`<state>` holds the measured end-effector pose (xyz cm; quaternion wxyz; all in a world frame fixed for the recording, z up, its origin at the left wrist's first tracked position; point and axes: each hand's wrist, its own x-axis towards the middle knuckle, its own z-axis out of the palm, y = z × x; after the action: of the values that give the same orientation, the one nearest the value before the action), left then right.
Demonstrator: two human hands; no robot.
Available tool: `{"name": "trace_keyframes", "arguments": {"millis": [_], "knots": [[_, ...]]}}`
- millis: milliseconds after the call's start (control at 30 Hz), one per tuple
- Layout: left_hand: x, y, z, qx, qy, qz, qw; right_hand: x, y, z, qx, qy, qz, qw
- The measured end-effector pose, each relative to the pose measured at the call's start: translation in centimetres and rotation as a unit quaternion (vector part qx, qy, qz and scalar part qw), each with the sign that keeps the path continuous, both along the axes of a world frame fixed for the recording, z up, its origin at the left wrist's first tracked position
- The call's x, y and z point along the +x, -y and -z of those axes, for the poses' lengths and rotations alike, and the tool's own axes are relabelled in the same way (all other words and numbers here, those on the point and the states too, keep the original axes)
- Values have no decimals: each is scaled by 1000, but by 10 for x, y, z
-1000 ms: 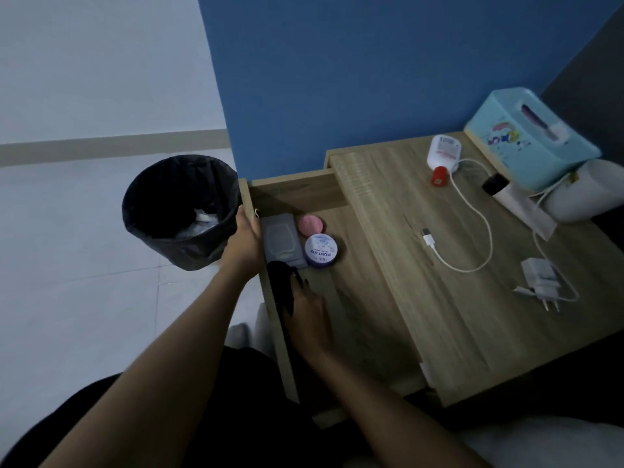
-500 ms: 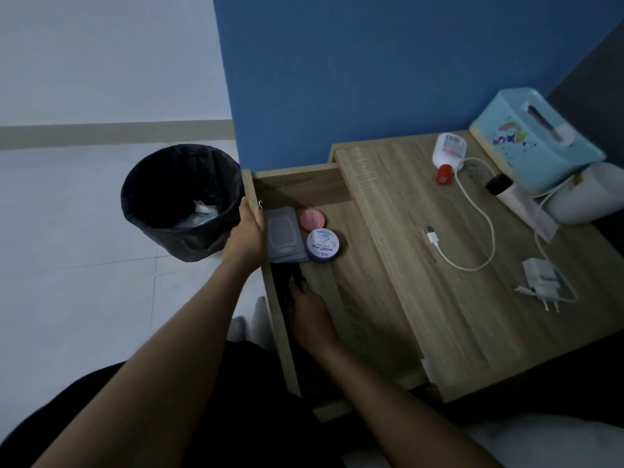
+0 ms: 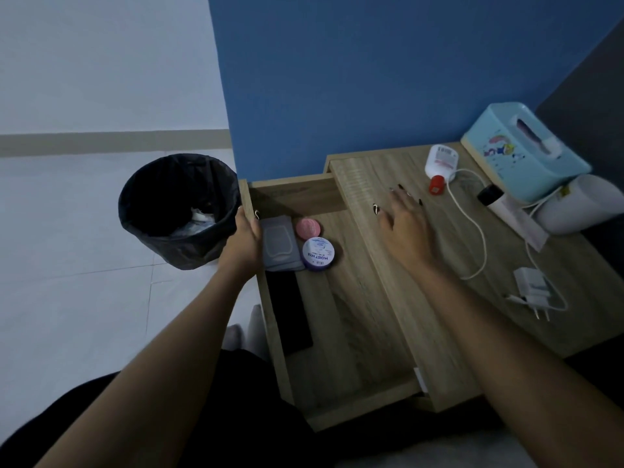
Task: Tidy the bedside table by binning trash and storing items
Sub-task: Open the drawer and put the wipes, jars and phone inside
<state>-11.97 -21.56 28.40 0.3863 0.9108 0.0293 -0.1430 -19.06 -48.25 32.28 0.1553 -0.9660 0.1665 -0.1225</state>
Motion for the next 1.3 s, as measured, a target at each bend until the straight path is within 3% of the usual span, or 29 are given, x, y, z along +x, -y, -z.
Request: {"name": "trace_keyframes", "arguments": {"millis": [533,1167,1300], "knots": [[0,-2,9,-25,-2,9,1000,-5,-7,20,-45,25,27,998],[-5,99,-5,-87,-24,72,993,-2,-4,28,-52,52,49,996],[-4,115,-5,-136,-34,105,985,-2,-5,27,-55,54,49,996]]}}
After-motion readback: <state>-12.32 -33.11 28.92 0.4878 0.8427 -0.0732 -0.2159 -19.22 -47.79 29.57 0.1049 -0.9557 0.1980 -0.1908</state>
